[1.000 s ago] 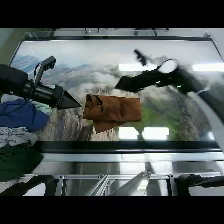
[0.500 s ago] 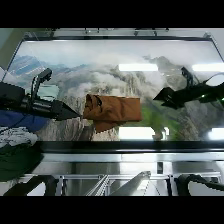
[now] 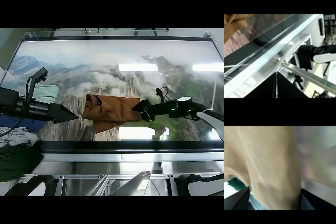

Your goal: Fold the shirts.

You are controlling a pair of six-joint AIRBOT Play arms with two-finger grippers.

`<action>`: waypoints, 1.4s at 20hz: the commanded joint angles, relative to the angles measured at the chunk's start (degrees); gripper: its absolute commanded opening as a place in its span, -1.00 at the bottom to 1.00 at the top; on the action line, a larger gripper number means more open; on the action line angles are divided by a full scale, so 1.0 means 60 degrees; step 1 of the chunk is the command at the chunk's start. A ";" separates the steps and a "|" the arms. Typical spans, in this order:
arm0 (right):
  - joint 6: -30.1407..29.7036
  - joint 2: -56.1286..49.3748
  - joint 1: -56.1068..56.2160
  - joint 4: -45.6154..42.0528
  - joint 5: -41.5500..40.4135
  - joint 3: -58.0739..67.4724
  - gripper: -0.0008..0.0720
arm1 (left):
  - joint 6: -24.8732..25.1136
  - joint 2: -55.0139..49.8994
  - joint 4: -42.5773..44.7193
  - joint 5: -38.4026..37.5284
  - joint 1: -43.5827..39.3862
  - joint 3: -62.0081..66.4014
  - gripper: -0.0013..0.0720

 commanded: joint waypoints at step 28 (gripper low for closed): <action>0.3974 0.3978 -1.3777 -0.9293 0.0277 -0.0025 0.93 | -0.0051 0.0055 0.0047 -0.0543 0.0007 -0.0004 -0.89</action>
